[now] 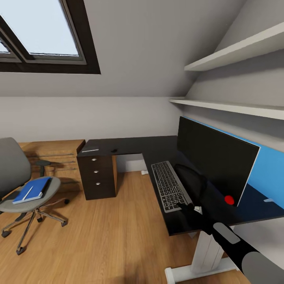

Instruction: In the bedroom, organize the workspace by keeping the computer under the desk, ensuring the monitor is on the desk, placing the keyboard on the desk next to the monitor, placing the mouse on the desk next to the keyboard, moving the folder from the swivel chair onto the desk next to the mouse, stacking the notebook on top of the folder with the pen on top of the notebook, and positioning the swivel chair next to the desk.

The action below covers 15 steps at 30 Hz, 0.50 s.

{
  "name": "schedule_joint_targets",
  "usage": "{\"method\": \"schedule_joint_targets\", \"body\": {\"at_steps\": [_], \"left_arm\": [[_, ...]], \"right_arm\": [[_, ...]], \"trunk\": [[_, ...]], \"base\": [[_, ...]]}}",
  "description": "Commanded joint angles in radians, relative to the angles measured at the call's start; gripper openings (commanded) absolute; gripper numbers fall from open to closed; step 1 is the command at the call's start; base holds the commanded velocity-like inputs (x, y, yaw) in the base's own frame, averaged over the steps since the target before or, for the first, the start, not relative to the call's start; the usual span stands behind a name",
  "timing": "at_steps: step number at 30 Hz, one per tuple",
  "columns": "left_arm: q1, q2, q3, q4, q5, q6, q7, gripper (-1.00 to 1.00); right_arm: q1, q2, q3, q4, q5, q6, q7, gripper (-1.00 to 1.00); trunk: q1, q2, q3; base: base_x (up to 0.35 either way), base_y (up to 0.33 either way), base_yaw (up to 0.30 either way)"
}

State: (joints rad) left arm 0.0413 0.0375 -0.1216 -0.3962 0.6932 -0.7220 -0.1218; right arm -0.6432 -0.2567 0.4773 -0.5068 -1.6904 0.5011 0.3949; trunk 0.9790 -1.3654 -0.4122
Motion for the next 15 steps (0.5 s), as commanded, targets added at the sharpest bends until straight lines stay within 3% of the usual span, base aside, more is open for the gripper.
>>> {"method": "schedule_joint_targets", "body": {"at_steps": [1,15], "left_arm": [[0.0,0.001,-0.006,-0.001,0.011,-0.002,-0.004,1.0],[0.0,0.001,-0.006,-0.001,0.002,-0.003,-0.009,1.0]], "right_arm": [[-0.001,-0.001,0.006,0.001,-0.007,0.001,0.004,-1.0],[-0.001,-0.001,0.006,0.001,-0.007,-0.001,0.005,-1.0]], "trunk": [[0.0,-0.001,-0.001],[0.0,-0.001,-0.001]], "base": [[0.0,0.0,0.0],[0.0,0.0,0.0]]}}
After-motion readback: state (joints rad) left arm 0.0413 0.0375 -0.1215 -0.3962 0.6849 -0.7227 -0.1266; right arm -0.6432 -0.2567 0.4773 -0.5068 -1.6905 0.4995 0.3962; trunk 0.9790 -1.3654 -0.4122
